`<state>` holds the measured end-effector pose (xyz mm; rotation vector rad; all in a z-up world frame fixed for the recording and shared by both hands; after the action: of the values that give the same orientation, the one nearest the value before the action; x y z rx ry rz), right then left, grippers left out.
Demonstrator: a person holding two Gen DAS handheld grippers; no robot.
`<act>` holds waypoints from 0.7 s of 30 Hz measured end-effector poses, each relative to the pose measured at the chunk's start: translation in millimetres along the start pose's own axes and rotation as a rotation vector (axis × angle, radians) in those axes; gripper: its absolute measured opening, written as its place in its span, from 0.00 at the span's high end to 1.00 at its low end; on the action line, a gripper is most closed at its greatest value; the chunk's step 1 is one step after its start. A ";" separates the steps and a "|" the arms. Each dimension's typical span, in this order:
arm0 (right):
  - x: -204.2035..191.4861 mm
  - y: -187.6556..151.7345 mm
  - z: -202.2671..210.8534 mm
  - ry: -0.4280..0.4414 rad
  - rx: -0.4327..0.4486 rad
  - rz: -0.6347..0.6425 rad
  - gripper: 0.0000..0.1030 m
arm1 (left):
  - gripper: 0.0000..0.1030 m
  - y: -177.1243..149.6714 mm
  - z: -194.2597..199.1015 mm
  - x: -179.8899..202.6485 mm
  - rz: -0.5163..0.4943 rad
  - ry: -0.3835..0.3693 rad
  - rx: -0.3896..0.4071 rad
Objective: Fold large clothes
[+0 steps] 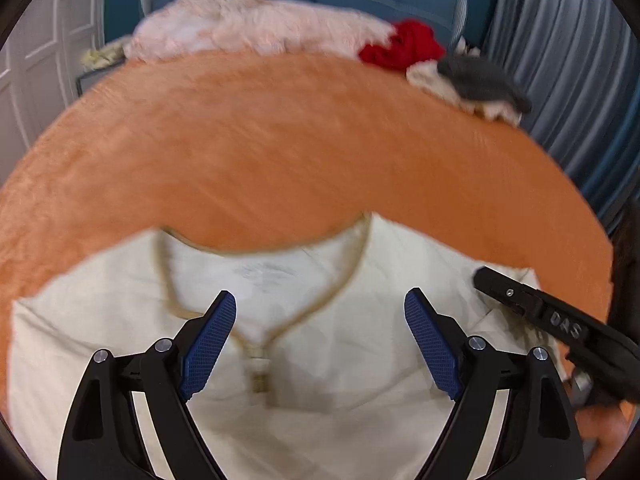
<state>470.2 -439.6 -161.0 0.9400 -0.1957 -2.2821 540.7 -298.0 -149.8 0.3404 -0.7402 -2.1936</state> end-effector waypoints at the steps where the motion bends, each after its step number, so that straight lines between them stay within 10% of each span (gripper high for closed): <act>1: 0.8 -2.9 -5.5 -0.010 -0.016 0.006 0.81 | 0.19 -2.0 -8.6 2.3 0.005 0.004 -0.016; 13: 21.5 -7.6 -25.7 -0.052 0.034 -0.001 1.00 | 0.25 -23.8 -55.6 4.0 -0.030 0.135 -0.071; 21: 17.5 5.1 8.3 -0.181 0.249 0.047 0.96 | 0.32 -18.3 -32.4 -14.1 0.037 0.183 -0.021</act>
<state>458.0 -455.3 -163.2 0.8392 -0.5851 -2.3350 554.0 -290.6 -186.6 0.5051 -0.6182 -2.1010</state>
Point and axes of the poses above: each gripper's, at about its wrist camera, not at the fingertips, and z roughly against the way its jaws point, x to its right, y to its top, the point moved 9 cm from there along -z, roughly the way its jaws point, and after that the axes turned 15 degrees about -z, right-handed, at the moved point
